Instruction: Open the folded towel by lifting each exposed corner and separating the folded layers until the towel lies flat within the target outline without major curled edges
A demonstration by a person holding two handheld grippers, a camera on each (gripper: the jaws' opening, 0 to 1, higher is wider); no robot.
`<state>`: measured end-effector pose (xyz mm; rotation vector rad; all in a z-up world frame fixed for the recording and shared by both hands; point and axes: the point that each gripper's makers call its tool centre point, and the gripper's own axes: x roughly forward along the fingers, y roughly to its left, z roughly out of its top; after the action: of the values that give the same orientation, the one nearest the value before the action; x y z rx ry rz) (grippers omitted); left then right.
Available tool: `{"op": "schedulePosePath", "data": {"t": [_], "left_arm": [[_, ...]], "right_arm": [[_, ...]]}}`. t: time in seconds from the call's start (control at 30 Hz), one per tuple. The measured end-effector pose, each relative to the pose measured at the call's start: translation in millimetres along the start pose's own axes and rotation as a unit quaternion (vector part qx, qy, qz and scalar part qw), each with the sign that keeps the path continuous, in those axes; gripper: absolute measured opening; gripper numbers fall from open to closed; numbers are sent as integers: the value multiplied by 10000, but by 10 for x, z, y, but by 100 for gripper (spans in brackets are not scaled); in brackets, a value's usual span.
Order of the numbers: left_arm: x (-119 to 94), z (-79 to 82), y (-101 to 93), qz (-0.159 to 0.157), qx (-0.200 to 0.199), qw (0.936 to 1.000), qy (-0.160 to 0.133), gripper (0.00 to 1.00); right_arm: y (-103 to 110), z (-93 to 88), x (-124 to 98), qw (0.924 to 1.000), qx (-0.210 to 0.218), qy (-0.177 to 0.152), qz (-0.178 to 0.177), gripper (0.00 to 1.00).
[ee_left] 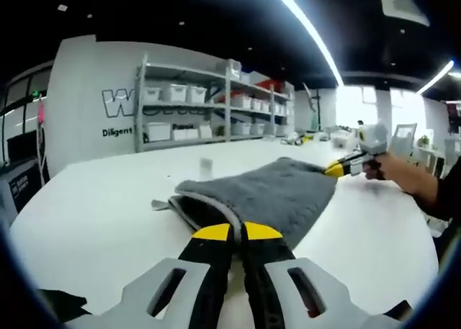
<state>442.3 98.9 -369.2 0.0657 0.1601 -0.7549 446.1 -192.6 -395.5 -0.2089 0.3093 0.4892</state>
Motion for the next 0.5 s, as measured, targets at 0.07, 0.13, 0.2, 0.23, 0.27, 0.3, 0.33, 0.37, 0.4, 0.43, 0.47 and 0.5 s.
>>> {"op": "schedulePosePath", "data": {"t": [0.07,0.13,0.2,0.23,0.27,0.3,0.33,0.37,0.4,0.43,0.47,0.5], "left_arm": [[-26,-7,-31,-58,-5,10000,-35,5],[-41,-23,-69,-112,52,9999,-5,5],[-67,-30,-97,-105,61,9999,-8,5],[-78,-44,-108,-91,42,9999,21,5],[-90,-53,-115,-71,37,10000,33,5],[-104,-64,-127,-62,45,10000,44,5],[-117,-78,-136,-58,57,9999,67,5],[-132,-93,-143,-51,58,9999,84,5],[-149,-107,-148,-53,49,9999,94,5],[-169,-120,-157,-60,32,9999,104,5],[-192,-130,-168,-65,22,9999,107,5],[-213,-136,-180,-65,27,9999,94,5]], "right_arm": [[47,-2,-41,10000,-52,26,10,0],[60,4,-73,10000,-78,24,11,0],[73,3,-110,10000,-66,12,14,0],[83,0,-123,10000,-59,19,13,0],[95,-5,-139,10000,-55,23,16,0],[110,-10,-152,10000,-58,28,26,0],[124,-17,-167,10000,-62,40,34,0],[135,-22,-181,10000,-57,49,45,0],[150,-23,-201,10000,-49,51,55,0],[161,-25,-218,10000,-48,42,57,0],[172,-32,-231,10000,-52,35,59,0],[184,-40,-242,10000,-46,31,67,0]]}}
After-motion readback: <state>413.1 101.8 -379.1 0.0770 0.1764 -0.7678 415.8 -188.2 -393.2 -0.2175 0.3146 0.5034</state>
